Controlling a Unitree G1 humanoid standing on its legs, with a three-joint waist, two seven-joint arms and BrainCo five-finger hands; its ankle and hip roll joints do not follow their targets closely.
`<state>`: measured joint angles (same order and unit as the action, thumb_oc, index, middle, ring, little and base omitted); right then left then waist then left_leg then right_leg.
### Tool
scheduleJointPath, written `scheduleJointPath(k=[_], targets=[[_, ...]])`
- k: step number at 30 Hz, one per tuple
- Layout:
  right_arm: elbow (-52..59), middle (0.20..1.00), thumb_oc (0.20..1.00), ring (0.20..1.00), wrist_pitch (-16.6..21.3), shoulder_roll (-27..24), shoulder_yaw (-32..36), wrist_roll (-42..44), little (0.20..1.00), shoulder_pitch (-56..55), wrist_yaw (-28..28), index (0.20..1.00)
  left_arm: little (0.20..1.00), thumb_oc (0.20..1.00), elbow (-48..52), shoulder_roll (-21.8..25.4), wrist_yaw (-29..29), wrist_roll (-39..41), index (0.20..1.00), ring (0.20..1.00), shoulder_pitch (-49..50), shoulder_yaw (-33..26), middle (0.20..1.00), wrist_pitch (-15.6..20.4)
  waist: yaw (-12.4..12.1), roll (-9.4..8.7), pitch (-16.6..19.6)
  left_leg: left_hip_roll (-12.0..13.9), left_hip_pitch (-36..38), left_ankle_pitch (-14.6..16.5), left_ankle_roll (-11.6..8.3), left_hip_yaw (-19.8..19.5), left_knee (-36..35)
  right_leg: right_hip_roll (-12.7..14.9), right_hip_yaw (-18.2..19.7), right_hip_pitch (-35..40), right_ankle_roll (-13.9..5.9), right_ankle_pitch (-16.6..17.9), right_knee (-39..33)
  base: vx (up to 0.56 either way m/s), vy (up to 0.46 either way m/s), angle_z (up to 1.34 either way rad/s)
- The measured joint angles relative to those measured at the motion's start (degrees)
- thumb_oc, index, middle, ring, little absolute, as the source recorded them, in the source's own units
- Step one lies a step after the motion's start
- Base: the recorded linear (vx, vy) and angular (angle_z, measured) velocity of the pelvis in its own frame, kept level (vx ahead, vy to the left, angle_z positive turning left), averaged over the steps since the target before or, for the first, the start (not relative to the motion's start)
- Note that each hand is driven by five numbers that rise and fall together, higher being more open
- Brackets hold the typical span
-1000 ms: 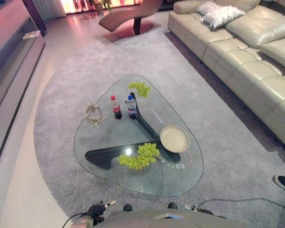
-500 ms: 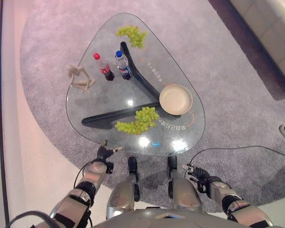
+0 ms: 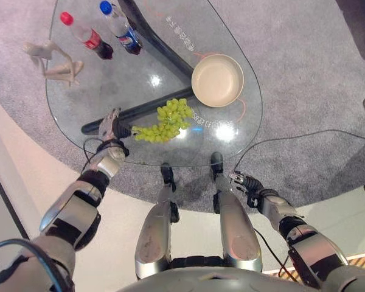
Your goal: Pick up fruits into the plate
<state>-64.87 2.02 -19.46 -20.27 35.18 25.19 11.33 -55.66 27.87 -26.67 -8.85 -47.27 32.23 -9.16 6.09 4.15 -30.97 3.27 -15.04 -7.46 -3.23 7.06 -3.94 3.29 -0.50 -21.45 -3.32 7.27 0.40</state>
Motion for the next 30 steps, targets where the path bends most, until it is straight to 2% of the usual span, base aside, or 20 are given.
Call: scheduleJointPath(k=[7, 11, 15, 21, 26, 30], targets=[[1.0, 1.0, 1.0, 1.0, 1.8, 0.2, -0.4, 3.8, 1.0, 0.3, 0.1, 1.0, 1.0, 1.0, -2.7, 0.0, 0.0, -7.5, 1.0, 1.0, -6.0, 5.2, 1.0, -4.2, 1.9, -0.29, -0.1, 0.1, -6.2, -0.1, 0.04, 0.3, 2.8, 0.0, 0.7, -7.1, -0.15, -0.2, 4.1, -0.02, -0.043, -0.04], [1.7, 1.0, 1.0, 1.0, 2.5, 0.4, -0.5, 6.3, 1.0, 0.5, 0.3, 1.0, 1.0, 1.0, -5.7, -0.5, 0.1, -11.3, 1.0, 1.0, -7.0, 6.7, 1.0, -4.9, 2.7, -0.48, -0.1, -0.1, -9.8, -0.3, 0.23, 0.8, 3.9, 0.0, 1.7, -11.4, -0.18, -0.2, 6.1, -0.02, -0.016, -0.06], [2.2, 1.0, 1.0, 1.0, 3.0, 0.6, -0.5, 8.0, 1.0, 0.5, 0.5, 1.0, 1.0, 1.0, -7.1, -0.7, 1.1, -13.6, 1.0, 1.0, -7.4, 8.6, 1.0, -5.8, 3.7, -1.44, -0.2, -0.1, -11.6, -0.3, 0.28, 0.9, 4.9, 0.0, 2.2, -13.4, -0.18, -0.2, 7.2, 0.0, 0.0, 0.0], [2.8, 1.0, 1.0, 1.0, 3.6, 0.8, -0.5, 9.3, 1.0, 0.6, 0.5, 1.0, 1.0, 1.0, -8.6, -2.0, 3.5, -14.3, 1.0, 1.0, -8.7, 11.3, 1.0, -6.2, 3.7, -1.87, -0.1, -0.3, -14.8, -0.4, 0.42, 1.2, 6.1, 0.1, 2.9, -16.9, -0.16, -0.2, 8.7, -0.01, -0.02, -0.01], [3.5, 1.0, 1.0, 1.0, 3.8, 0.9, -0.5, 9.8, 1.0, 0.6, 0.5, 1.0, 1.0, 1.0, -9.3, -3.7, 3.5, -14.1, 1.0, 1.0, -8.0, 11.3, 1.0, -6.9, 3.7, -1.91, -0.1, -0.2, -15.3, -0.3, 0.37, 1.1, 6.5, 0.1, 2.9, -17.2, -0.17, -0.2, 8.8, 0.0, 0.0, 0.0], [4.6, 1.0, 1.0, 1.0, 4.2, 1.9, -0.5, 11.6, 1.0, 0.7, 0.5, 1.0, 1.0, 1.0, -10.6, -4.5, 1.5, -14.0, 1.0, 1.0, -7.1, 11.4, 1.0, -8.1, 3.7, -3.02, 0.4, -0.2, -16.5, -0.3, 0.33, 1.2, 7.0, 0.1, 3.1, -18.5, -0.31, -0.3, 9.2, 0.0, 0.0, 0.0]])
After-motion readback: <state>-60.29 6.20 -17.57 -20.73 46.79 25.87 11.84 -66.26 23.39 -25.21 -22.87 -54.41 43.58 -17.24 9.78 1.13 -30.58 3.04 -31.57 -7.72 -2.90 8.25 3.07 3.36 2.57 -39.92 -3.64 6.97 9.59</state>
